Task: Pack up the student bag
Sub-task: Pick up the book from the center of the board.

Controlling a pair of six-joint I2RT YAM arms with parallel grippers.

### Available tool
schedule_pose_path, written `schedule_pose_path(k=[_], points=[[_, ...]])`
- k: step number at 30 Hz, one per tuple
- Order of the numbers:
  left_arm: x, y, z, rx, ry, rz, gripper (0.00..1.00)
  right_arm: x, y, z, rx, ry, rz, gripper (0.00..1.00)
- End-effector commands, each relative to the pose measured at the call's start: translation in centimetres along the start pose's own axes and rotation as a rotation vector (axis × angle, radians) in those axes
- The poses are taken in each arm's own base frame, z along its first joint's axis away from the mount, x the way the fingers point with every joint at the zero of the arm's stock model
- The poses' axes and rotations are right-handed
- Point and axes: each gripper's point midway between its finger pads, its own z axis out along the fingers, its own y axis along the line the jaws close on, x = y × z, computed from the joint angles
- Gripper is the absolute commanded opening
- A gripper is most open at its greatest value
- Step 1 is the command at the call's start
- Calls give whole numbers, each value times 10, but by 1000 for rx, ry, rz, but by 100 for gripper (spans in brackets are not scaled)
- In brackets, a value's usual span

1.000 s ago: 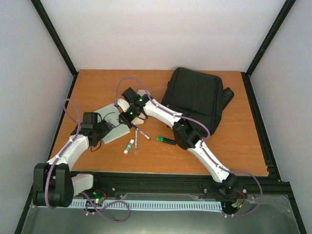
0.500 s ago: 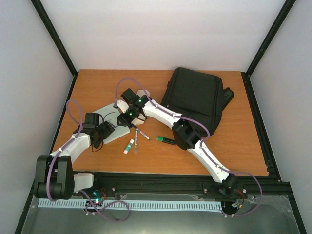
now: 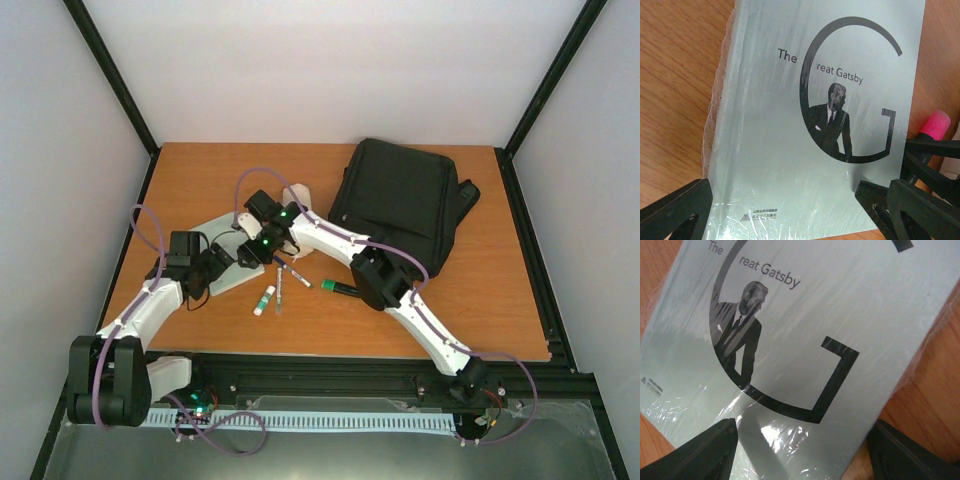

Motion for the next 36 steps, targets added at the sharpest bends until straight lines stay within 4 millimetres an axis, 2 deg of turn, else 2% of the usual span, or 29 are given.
schedule_pose_path(k=[1,5,7,13,16,20,24,25,28,31,33,36], points=[[-5,1,-2,-5,-23,-5,99,12,1,-5,45,48,60,72],[-4,6,6,-33,-15,-21,99,4,8,-4,0,24,45,61],[-3,6,12,-33,-4,-31,98,5,5,1,8,29,41,54],[4,8,24,-38,39,-42,94,29,-12,14,64,95,17,42],[9,11,25,-37,53,-39,92,41,-13,19,56,128,2,36],[20,10,23,0,83,-32,84,52,-10,20,33,155,-3,33],[35,5,15,70,130,-24,76,54,-1,13,0,156,-5,30],[37,5,10,83,134,-25,76,60,0,13,-10,169,2,30],[39,0,-7,128,116,-4,75,66,8,4,-38,179,2,29],[37,-12,-25,195,101,47,75,78,11,-1,-51,200,4,29],[42,-12,-29,202,123,59,75,88,14,-2,-64,217,13,28],[57,-8,-25,212,179,52,73,99,19,-6,-87,240,28,28]])
